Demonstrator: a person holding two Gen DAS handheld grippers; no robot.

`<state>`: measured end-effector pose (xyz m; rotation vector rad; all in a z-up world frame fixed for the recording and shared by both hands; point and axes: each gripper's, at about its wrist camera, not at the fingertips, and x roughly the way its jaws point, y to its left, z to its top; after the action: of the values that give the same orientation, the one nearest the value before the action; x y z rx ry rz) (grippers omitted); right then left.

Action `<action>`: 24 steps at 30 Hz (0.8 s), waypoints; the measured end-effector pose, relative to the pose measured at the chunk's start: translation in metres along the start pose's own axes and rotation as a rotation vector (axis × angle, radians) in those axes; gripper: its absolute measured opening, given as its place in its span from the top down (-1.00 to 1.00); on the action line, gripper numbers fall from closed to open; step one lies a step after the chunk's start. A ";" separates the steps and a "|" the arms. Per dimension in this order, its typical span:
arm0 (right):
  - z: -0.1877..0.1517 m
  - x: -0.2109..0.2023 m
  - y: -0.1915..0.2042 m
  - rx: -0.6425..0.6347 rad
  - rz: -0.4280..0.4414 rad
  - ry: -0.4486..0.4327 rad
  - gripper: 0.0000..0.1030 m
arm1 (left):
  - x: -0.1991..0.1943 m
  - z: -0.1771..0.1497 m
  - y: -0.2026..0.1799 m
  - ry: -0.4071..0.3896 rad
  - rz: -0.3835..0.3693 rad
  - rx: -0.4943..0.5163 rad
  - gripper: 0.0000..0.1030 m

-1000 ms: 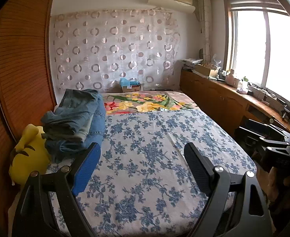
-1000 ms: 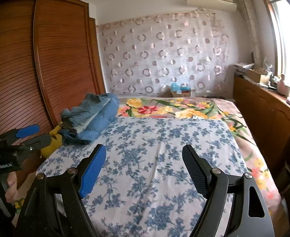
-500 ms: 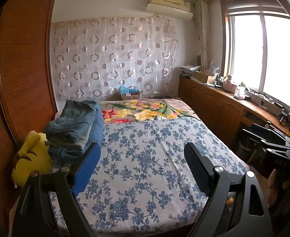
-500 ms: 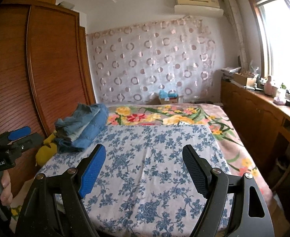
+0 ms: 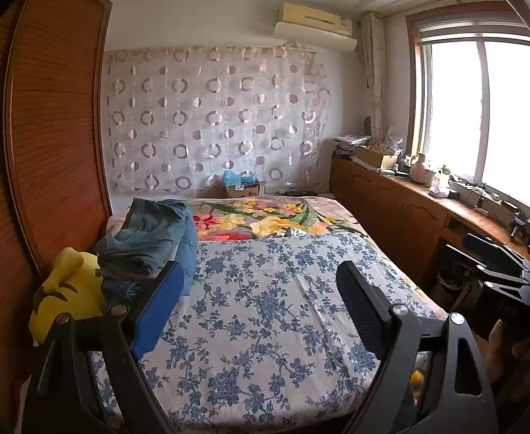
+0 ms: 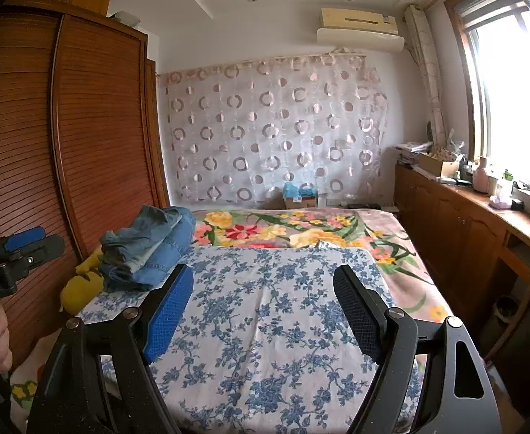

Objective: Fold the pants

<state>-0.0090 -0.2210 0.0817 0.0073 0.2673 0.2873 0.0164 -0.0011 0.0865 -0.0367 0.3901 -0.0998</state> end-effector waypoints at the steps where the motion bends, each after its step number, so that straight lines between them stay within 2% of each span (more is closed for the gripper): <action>1: 0.000 0.000 0.000 0.000 -0.004 0.000 -0.58 | 0.000 0.000 0.000 0.001 0.001 -0.001 -0.68; 24: 0.001 0.003 -0.003 0.000 -0.011 0.006 -0.58 | 0.002 -0.002 0.001 0.006 0.003 0.001 -0.68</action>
<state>-0.0054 -0.2232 0.0818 0.0053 0.2729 0.2764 0.0172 -0.0005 0.0840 -0.0350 0.3959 -0.0968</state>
